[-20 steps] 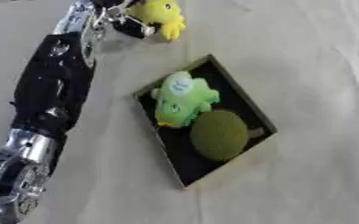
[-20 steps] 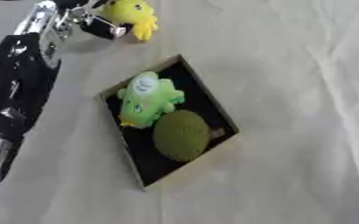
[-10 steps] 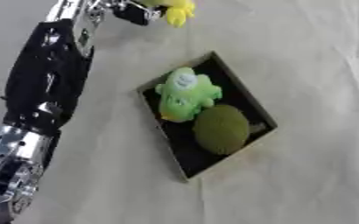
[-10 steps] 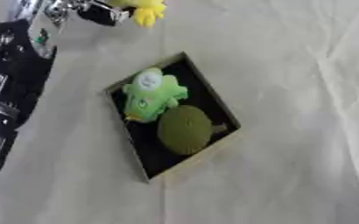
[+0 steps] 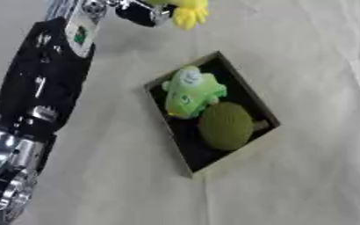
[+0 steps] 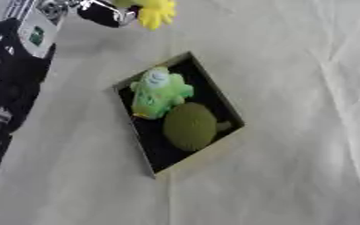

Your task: Pick up objects on the table and place them in the box.

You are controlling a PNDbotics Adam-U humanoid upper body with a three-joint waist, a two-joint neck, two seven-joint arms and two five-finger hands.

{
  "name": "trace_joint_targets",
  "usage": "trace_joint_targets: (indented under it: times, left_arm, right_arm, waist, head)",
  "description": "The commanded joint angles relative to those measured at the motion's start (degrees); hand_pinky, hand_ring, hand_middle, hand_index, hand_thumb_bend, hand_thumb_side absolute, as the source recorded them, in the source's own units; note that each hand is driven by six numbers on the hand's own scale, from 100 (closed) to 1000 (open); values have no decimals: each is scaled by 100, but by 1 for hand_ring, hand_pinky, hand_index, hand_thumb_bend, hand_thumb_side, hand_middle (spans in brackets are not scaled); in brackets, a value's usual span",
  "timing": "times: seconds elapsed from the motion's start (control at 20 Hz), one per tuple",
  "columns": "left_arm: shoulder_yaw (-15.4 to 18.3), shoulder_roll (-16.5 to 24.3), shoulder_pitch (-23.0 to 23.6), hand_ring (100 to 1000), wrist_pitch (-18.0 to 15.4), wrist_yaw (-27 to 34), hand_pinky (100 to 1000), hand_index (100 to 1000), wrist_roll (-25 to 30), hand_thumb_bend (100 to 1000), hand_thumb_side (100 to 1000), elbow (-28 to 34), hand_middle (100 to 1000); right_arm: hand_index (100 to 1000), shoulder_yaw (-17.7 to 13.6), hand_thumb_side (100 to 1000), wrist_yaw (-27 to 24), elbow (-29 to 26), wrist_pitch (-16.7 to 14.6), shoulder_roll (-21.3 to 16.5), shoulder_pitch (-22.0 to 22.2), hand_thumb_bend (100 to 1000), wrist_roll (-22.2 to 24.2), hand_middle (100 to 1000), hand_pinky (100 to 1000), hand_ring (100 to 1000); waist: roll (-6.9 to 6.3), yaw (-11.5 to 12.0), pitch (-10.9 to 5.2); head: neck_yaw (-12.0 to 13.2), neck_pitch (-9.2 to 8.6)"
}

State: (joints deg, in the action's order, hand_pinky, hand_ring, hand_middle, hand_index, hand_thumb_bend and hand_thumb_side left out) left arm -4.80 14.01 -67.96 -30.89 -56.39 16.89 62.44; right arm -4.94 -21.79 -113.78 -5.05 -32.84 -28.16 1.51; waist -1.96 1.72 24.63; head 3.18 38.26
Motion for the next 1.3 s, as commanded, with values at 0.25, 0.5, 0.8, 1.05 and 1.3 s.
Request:
trace_joint_targets:
  times: [0.25, 0.5, 0.8, 1.05, 1.3]
  left_arm:
    - [-424, -227, 436, 569, 104, 633, 707, 705, 363, 100, 213, 776, 508]
    - [-523, -110, 869, 573, 309, 887, 709, 710, 607, 100, 231, 1291, 513]
    - [-578, -64, 1152, 583, 425, 819, 716, 719, 774, 100, 237, 1339, 522]
    - [-684, -82, 1188, 606, 334, 637, 731, 748, 779, 100, 224, 1259, 548]
    - [-837, -52, 1193, 825, 23, 358, 887, 928, 1017, 102, 231, 1263, 791]
  right_arm:
    - [760, -113, 524, 71, -81, -21, -226, 28, 100, -101, 555, 912, 849]
    - [759, -153, 524, 106, -81, -17, -220, 76, 100, -150, 555, 912, 849]
    - [759, -153, 524, 113, -81, -21, -197, 77, 100, -151, 554, 912, 849]
    - [758, -155, 524, 115, -81, -11, -187, 89, 100, -151, 553, 912, 849]
    - [758, -155, 525, 110, -81, 3, -184, 91, 100, -147, 553, 912, 848]
  waist:
    - [6, 82, -187]
    - [18, 157, -163]
    - [52, 148, -150]
    - [52, 129, -131]
    - [25, 120, -125]
  head:
    - [-38, -35]
    - [17, -72]
    - [30, -81]
    - [13, -62]
    - [-5, -71]
